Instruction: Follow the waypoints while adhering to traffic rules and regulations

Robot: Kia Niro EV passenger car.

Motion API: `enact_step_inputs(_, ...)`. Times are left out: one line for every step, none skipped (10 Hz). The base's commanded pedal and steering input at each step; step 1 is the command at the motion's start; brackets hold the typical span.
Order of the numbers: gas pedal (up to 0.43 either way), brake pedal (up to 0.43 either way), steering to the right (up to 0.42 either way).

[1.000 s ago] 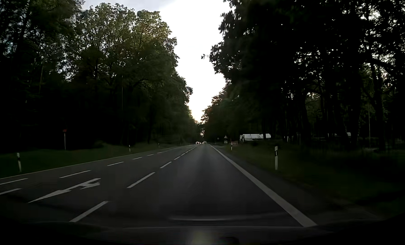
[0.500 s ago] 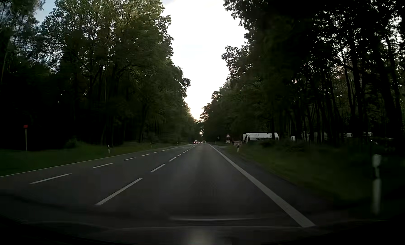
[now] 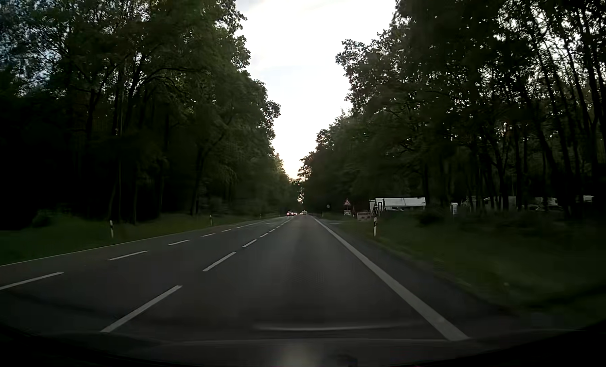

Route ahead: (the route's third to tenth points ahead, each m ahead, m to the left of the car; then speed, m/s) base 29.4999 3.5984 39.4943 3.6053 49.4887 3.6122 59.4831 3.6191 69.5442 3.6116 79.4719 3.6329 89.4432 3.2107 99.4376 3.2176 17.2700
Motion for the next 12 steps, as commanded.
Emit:
enact_step_inputs(0.22,0.0,-0.001)
enact_step_inputs(0.22,0.0,-0.001)
enact_step_inputs(0.22,0.0,-0.001)
enact_step_inputs(0.22,0.0,-0.001)
enact_step_inputs(0.22,0.0,-0.001)
enact_step_inputs(0.22,0.0,-0.001)
enact_step_inputs(0.22,0.0,-0.001)
enact_step_inputs(0.22,0.0,-0.001)
enact_step_inputs(0.22,0.0,-0.001)
enact_step_inputs(0.22,0.0,-0.001)
enact_step_inputs(0.22,0.0,-0.001)
enact_step_inputs(0.22,0.0,-0.001)
